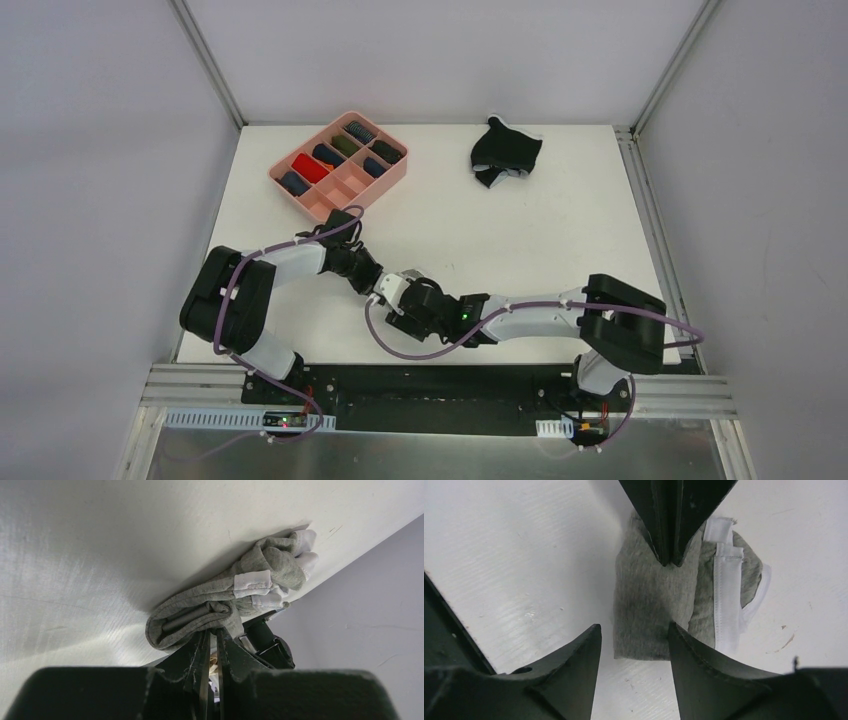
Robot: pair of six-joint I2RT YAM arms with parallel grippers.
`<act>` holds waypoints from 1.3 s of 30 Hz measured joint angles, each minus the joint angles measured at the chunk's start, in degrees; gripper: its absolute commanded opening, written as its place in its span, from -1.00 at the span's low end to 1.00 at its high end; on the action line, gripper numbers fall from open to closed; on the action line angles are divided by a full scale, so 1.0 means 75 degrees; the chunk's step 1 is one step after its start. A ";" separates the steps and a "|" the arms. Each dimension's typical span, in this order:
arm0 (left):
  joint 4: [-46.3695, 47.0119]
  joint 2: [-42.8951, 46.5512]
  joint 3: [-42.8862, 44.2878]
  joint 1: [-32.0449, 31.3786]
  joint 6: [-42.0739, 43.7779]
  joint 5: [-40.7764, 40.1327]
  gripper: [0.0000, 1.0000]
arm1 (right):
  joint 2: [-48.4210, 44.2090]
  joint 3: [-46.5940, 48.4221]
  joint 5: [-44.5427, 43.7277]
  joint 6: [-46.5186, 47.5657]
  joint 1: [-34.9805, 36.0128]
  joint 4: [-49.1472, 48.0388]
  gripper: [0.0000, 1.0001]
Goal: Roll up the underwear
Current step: Roll the underwear to the center of the board.
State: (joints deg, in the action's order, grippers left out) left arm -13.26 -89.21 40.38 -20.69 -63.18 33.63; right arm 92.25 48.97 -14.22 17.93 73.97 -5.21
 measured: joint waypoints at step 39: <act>-0.1445 0.3305 -0.0533 0.0589 -0.0207 -0.0493 0.75 | 0.0484 -0.1014 0.4380 -0.3407 -0.2506 -0.2602 -1.00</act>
State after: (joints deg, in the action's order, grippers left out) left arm -24.10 -64.42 36.38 -16.27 -64.73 29.93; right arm 95.88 41.36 18.63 -7.62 55.18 -24.73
